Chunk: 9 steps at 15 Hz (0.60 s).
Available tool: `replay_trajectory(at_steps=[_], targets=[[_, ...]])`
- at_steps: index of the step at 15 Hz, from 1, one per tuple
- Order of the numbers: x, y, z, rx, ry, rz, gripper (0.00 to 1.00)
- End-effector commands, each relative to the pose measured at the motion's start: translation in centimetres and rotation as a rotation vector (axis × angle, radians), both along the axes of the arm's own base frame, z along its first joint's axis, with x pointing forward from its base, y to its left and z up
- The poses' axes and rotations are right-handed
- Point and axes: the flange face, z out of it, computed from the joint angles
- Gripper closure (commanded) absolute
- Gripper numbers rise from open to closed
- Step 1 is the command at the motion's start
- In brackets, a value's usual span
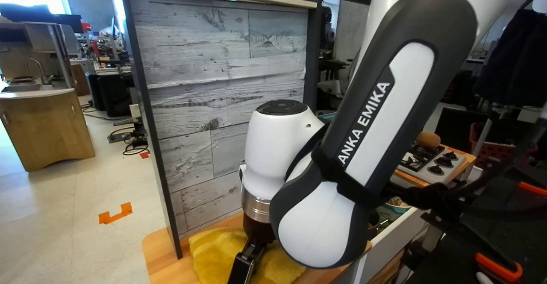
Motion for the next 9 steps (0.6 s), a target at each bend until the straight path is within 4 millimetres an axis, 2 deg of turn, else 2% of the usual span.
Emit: replay_trajectory(at_steps=[1,3,5,7,9], targets=[[-2.3,2.5,-4.9,-0.047,-0.007,0.054,0.0],[-2.8,4.9,-4.7,-0.031,-0.013,0.071,0.0],[-2.4,5.9,-4.2,-0.011,-0.017,0.071,0.0],[-1.6,4.7,-3.6,-0.016,0.012,0.019,0.0],[-1.0,1.0,-3.3,-0.094,0.043,-0.061,0.0]])
